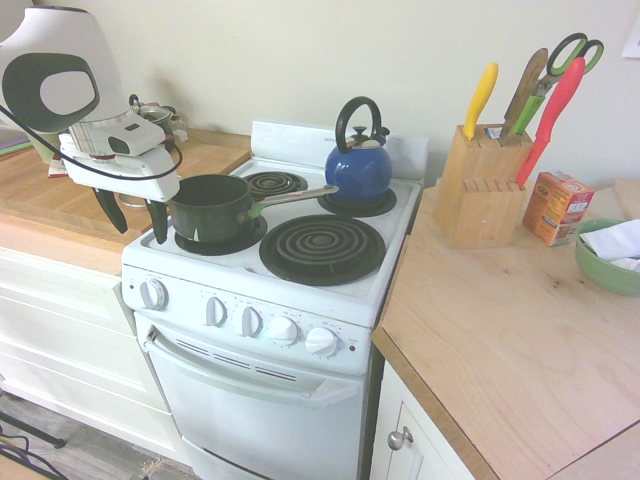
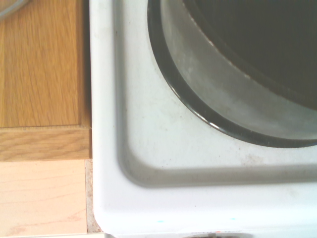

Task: Cover the lid of the pot

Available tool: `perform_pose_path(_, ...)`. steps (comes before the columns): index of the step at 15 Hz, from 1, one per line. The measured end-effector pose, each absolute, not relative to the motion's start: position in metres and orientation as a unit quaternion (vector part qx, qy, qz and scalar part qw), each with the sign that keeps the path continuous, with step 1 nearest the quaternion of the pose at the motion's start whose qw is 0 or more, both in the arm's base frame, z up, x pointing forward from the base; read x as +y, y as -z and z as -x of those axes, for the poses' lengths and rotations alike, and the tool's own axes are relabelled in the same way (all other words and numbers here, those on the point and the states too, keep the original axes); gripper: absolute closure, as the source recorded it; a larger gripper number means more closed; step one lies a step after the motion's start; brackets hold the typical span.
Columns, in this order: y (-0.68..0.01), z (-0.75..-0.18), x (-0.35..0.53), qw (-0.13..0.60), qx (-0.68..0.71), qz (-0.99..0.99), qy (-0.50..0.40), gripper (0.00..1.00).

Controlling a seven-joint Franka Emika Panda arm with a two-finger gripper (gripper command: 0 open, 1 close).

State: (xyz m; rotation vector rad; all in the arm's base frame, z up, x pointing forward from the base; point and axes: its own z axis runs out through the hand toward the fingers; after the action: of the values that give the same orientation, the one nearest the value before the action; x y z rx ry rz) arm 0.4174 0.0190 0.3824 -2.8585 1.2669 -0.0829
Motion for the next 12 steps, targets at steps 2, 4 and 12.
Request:
perform_pose_path(2, -0.379, -0.418, 0.02, 0.005, 0.404, 0.914, 0.023, 0.0)
perform_pose_path(4, -0.382, -0.422, 0.031, 0.004, 0.396, 0.918, 0.026, 0.0)
perform_pose_path(12, -0.443, -0.451, 0.155, 0.044, 0.429, 0.899, 0.072, 0.0)
